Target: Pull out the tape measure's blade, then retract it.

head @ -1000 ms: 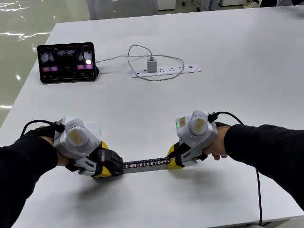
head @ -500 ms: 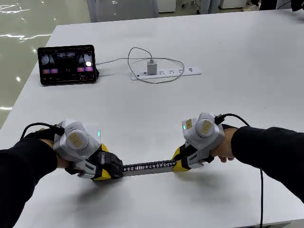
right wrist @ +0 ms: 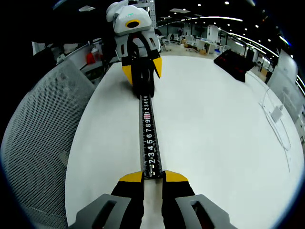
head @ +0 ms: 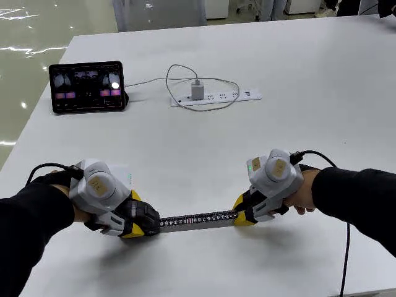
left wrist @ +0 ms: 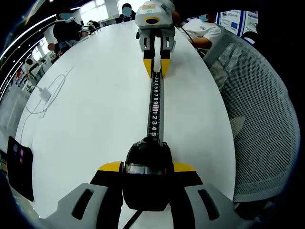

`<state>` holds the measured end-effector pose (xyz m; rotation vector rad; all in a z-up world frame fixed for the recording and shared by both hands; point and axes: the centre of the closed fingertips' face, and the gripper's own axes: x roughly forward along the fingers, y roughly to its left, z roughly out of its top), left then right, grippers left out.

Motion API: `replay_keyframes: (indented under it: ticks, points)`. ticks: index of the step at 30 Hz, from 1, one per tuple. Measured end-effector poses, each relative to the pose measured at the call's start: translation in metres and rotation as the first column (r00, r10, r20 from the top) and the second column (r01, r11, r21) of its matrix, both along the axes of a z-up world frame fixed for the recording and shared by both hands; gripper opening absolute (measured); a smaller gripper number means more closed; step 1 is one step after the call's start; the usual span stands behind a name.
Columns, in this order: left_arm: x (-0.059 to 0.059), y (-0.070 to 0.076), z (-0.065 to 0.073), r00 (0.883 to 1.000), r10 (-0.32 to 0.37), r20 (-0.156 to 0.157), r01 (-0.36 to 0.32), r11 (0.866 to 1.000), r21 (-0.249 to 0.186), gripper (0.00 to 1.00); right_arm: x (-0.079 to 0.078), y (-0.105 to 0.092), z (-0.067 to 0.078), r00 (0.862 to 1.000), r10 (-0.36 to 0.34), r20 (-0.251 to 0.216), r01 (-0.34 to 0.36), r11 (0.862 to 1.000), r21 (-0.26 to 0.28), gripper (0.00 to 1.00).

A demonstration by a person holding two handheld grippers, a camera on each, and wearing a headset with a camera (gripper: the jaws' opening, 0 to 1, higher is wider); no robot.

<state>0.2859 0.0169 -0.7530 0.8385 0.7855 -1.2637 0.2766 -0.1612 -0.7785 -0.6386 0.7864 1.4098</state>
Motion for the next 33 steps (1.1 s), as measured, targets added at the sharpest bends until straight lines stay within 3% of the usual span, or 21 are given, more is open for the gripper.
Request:
replay_keyframes:
  ticks: [33]
  points:
    - [0.000,0.000,0.000,1.000,-0.001,0.003,0.001,1.000,-0.001,0.32,-0.001,-0.032,0.000,0.999,-0.040,-0.007,0.040,0.999,-0.005,0.09]
